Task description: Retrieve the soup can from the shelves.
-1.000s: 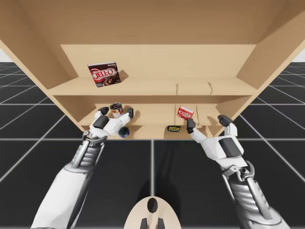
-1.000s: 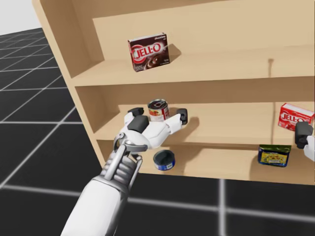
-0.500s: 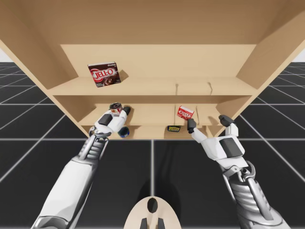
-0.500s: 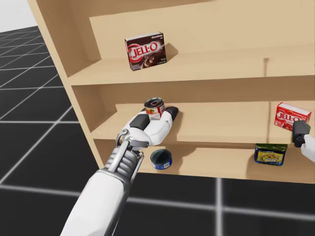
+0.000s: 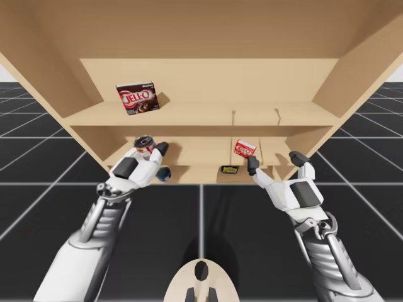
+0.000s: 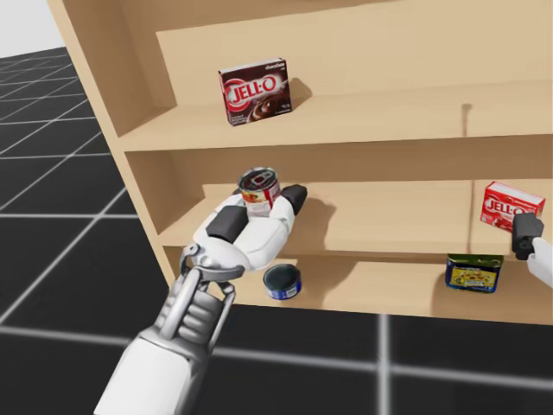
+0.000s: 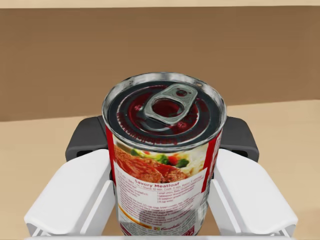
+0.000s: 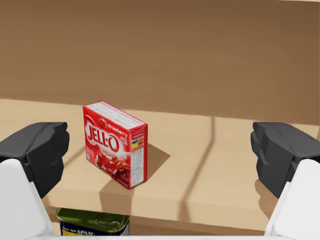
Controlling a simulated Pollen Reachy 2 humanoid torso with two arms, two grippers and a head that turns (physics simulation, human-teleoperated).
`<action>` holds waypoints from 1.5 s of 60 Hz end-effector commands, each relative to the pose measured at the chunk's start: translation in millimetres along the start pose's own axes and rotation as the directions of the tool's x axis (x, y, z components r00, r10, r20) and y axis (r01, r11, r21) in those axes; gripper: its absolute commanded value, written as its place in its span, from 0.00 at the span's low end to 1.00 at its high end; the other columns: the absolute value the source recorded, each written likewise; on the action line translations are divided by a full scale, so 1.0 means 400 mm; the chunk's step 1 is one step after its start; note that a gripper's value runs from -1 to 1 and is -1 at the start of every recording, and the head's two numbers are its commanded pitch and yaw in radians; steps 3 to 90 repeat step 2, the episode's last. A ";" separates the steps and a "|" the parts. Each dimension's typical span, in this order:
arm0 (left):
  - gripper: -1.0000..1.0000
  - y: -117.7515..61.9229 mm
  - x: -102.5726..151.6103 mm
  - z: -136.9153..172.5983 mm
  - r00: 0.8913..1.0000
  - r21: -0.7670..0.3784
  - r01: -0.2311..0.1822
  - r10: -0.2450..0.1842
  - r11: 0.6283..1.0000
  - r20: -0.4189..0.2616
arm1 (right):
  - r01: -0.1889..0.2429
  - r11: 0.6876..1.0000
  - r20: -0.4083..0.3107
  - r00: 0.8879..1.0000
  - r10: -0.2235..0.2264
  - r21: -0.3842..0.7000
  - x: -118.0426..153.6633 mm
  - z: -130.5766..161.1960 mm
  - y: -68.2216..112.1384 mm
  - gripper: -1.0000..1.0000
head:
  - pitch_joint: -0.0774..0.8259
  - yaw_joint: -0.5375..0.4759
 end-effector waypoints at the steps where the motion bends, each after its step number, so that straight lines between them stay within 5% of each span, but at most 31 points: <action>1: 1.00 -0.018 0.045 0.082 0.999 -0.011 0.002 -0.002 1.000 0.047 | 0.022 1.000 -0.009 1.000 -0.022 0.001 -0.002 0.000 0.002 0.00 | 0.58 0.79; 90: 1.00 -0.015 0.047 0.104 0.999 -0.009 0.011 -0.010 1.000 0.050 | 0.034 0.999 -0.017 0.999 -0.034 0.005 -0.002 0.001 0.002 0.00 | 0.58 0.79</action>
